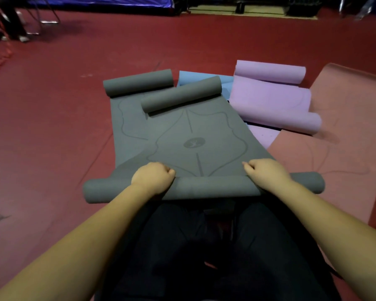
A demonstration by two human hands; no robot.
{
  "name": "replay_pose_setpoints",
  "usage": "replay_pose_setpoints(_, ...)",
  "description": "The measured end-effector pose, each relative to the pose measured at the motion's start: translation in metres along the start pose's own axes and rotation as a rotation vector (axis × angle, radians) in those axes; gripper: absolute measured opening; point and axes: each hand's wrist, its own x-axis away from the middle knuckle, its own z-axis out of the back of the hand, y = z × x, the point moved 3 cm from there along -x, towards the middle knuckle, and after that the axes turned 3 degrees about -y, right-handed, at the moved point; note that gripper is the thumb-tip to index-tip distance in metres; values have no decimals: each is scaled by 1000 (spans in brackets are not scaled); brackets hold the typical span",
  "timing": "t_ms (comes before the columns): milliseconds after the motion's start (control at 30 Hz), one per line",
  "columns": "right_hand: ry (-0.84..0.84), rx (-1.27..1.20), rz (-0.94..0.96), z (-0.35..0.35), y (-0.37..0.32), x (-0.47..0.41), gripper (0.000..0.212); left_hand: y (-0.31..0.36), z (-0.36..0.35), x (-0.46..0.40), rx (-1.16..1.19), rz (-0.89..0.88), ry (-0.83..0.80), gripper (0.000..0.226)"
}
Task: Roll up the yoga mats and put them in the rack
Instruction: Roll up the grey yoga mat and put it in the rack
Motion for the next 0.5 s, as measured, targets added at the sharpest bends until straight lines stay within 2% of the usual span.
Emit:
replay_pose_setpoints(167, 251, 34, 72, -15, -2, 22, 58, -1, 7, -16, 16, 32, -166, 36)
replay_pose_setpoints(367, 282, 108, 104, -32, 3, 33, 56, 12, 9, -32, -11, 49, -326, 41)
replay_pose_setpoints(500, 276, 110, 53, -23, -2, 22, 61, 8, 5, -39, -5, 53, -312, 39)
